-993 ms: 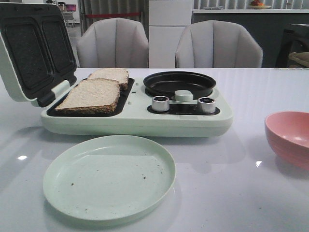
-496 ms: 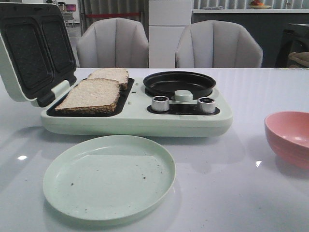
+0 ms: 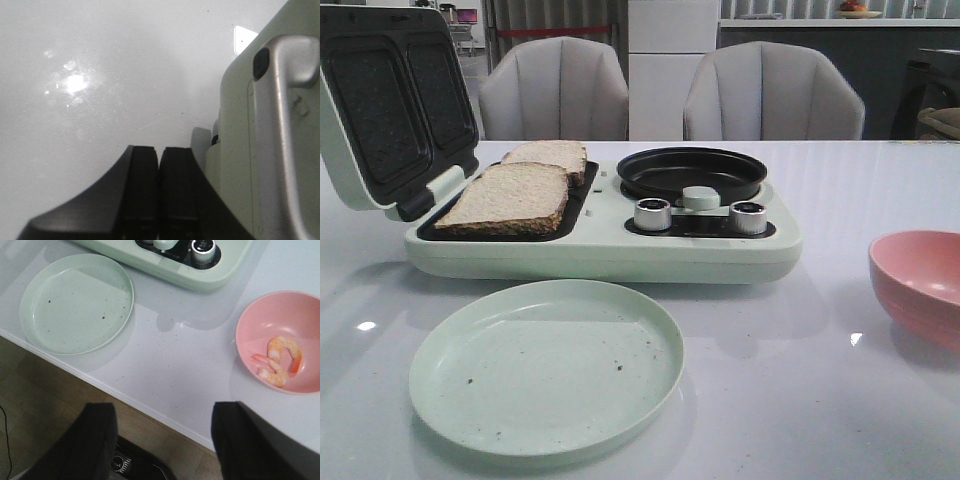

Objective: Make breakfast with bread and shrimp

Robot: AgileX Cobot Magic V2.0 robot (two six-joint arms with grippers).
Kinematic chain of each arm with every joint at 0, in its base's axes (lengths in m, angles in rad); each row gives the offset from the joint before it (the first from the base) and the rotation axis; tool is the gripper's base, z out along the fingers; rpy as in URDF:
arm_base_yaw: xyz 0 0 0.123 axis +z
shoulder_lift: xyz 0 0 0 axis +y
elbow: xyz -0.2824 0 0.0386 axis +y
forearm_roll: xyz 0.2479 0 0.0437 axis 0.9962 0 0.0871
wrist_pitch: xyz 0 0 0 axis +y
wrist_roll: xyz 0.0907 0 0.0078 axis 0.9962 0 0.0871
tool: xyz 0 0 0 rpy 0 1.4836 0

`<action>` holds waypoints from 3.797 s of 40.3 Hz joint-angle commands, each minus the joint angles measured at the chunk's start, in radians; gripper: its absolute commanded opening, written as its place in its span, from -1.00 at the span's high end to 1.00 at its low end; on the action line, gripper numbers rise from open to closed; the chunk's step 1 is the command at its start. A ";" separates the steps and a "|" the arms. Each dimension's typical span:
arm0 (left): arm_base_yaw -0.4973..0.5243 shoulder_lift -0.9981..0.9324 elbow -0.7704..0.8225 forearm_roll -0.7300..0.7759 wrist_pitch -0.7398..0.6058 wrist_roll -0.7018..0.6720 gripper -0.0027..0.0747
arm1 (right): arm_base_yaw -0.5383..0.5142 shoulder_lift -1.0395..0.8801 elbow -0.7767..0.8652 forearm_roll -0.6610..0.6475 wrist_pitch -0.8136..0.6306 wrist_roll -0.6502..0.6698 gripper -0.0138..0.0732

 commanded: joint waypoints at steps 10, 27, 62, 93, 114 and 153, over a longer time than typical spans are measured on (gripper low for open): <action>-0.096 -0.034 -0.058 -0.060 0.031 0.003 0.67 | -0.006 -0.004 -0.025 -0.001 -0.065 0.000 -0.51; -0.179 -0.065 -0.060 -0.191 0.170 0.112 0.67 | -0.006 -0.004 -0.025 -0.001 -0.065 0.000 -0.51; -0.645 -0.679 0.527 0.019 -0.004 0.214 0.67 | -0.006 -0.004 -0.025 -0.001 -0.065 0.000 -0.51; -0.750 -1.050 0.777 0.513 -0.095 -0.264 0.68 | -0.006 0.013 -0.025 -0.023 -0.069 0.000 -0.51; -0.750 -1.050 0.777 0.513 -0.095 -0.264 0.68 | -0.352 0.356 -0.159 -0.224 0.012 0.068 -0.51; -0.750 -1.050 0.777 0.513 -0.099 -0.264 0.68 | -0.530 0.997 -0.405 -0.219 -0.102 0.023 -0.44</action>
